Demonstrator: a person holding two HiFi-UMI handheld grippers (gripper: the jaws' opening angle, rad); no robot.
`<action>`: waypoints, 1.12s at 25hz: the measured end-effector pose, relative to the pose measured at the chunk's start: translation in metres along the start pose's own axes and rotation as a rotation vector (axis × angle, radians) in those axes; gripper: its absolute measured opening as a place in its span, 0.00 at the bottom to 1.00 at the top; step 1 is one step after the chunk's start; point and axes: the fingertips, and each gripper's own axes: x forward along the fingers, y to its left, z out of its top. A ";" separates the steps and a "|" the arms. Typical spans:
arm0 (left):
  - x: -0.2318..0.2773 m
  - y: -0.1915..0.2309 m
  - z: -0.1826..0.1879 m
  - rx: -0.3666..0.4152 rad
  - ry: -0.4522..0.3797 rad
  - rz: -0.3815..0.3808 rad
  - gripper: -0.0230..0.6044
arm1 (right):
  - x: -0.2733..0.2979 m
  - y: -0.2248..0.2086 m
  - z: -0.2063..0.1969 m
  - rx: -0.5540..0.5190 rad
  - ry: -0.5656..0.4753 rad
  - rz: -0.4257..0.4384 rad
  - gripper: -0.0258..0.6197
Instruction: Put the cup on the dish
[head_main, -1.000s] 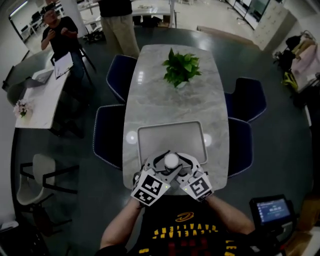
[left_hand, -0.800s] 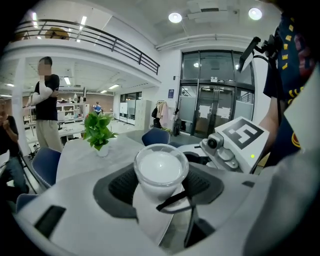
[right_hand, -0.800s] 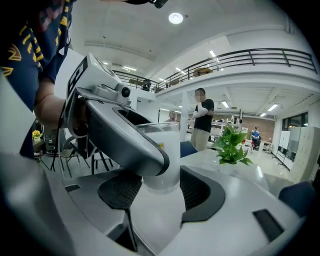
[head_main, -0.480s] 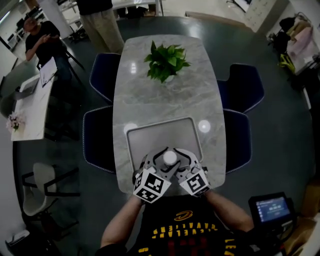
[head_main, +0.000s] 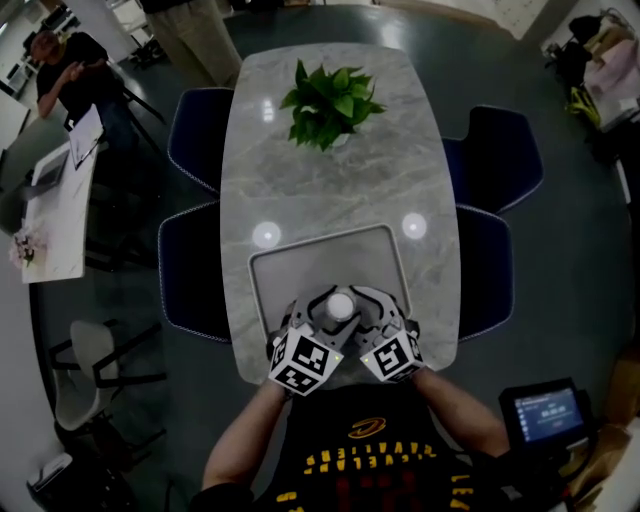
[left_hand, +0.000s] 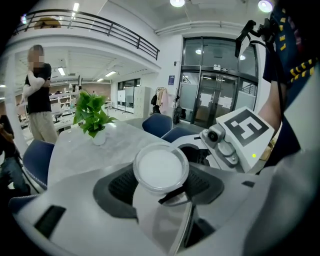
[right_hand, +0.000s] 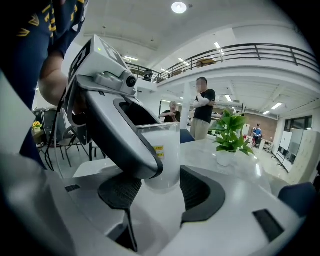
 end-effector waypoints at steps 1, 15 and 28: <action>0.001 0.000 -0.002 0.003 0.012 0.000 0.46 | 0.001 0.000 0.000 -0.003 0.006 0.002 0.42; 0.031 0.018 -0.029 0.000 0.112 0.005 0.46 | 0.029 -0.006 -0.033 0.071 0.068 0.040 0.42; 0.056 0.032 -0.052 -0.019 0.178 -0.003 0.46 | 0.051 -0.011 -0.059 0.105 0.108 0.070 0.42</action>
